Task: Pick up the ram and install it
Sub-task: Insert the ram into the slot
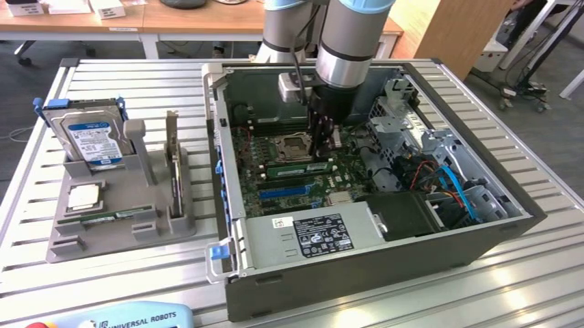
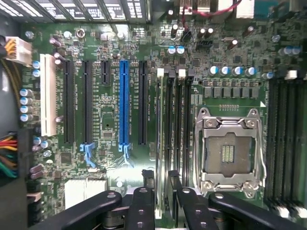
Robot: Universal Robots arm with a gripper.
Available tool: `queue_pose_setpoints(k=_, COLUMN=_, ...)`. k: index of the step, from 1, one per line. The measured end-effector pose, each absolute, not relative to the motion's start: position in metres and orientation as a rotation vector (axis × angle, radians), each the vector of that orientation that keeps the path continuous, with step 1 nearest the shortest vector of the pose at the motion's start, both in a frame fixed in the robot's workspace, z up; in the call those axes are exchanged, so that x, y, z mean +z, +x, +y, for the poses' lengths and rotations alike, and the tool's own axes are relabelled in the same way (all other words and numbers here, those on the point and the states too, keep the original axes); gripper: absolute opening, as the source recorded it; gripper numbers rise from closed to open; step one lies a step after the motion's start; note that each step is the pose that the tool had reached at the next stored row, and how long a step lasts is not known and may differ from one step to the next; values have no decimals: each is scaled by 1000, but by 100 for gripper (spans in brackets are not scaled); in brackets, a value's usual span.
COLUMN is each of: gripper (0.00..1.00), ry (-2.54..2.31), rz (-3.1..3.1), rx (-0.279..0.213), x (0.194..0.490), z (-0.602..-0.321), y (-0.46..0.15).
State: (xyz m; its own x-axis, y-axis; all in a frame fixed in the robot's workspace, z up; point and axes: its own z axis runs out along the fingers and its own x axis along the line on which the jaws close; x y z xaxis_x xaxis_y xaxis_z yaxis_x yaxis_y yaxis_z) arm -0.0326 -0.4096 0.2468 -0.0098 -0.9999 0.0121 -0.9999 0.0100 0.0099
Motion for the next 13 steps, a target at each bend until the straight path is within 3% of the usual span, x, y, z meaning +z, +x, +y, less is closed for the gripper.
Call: queue_pose_setpoints(k=13, gripper=25, ry=2200, rz=-2222, rx=2, x=274, z=-410, y=-33)
